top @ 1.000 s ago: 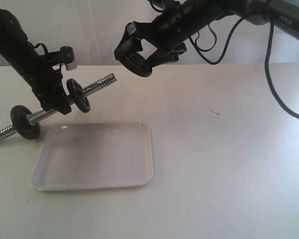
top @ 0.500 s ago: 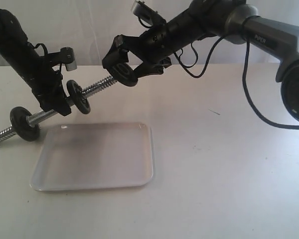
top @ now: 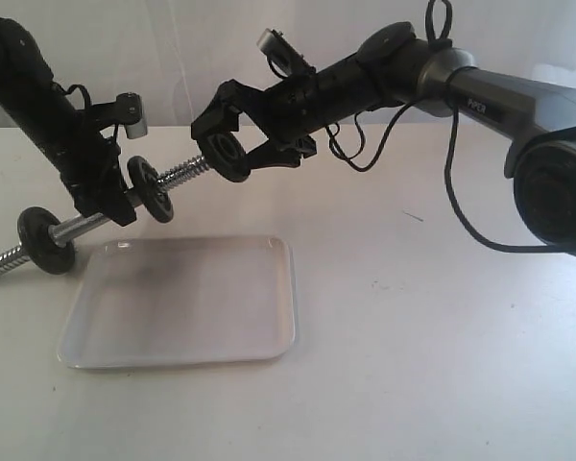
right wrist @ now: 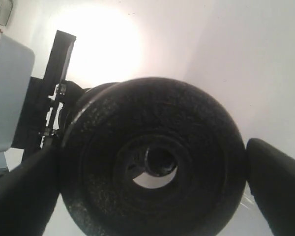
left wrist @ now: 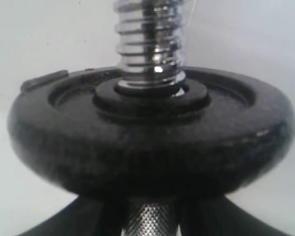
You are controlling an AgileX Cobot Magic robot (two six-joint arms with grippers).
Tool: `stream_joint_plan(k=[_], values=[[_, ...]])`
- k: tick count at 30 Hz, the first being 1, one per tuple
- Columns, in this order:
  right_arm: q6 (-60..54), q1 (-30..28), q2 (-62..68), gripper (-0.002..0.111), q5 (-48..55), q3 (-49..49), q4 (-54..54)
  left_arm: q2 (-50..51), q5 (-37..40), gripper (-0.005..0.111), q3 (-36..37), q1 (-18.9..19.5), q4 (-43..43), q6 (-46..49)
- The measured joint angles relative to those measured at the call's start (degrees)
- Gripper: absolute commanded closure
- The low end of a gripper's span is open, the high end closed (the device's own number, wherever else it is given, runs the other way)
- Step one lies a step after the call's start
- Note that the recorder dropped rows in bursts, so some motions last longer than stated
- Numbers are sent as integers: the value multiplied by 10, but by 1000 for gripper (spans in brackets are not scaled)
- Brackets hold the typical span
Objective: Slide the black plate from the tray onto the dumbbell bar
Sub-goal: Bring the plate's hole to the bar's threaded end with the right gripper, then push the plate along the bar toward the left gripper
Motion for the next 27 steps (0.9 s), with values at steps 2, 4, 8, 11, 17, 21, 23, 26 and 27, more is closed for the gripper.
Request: stream_joint_plan(k=[2, 4, 8, 11, 17, 21, 23, 26, 27], values=[[0, 0, 6, 108, -4, 0, 5, -1, 2, 107, 0, 0, 0, 1], [0, 0, 11, 108, -5, 0, 17, -3, 3, 107, 0, 0, 0, 3], [0, 0, 19, 108, -5, 0, 57, -6, 3, 107, 1, 0, 1, 3], [0, 0, 26, 108, -7, 1, 70, 3, 3, 107, -2, 0, -6, 3], [2, -3, 35, 108, -4, 5, 82, 11, 0, 107, -3, 0, -14, 5], [2, -3, 36, 108, -3, 5, 82, 11, 0, 107, -3, 0, -16, 8], [2, -3, 39, 108, -3, 5, 85, 12, 0, 107, -3, 0, -17, 9], [2, -3, 41, 108, -3, 5, 88, 12, 0, 107, -3, 1, -17, 10], [2, -3, 41, 108, -3, 5, 89, 12, 0, 107, -3, 1, -17, 10]])
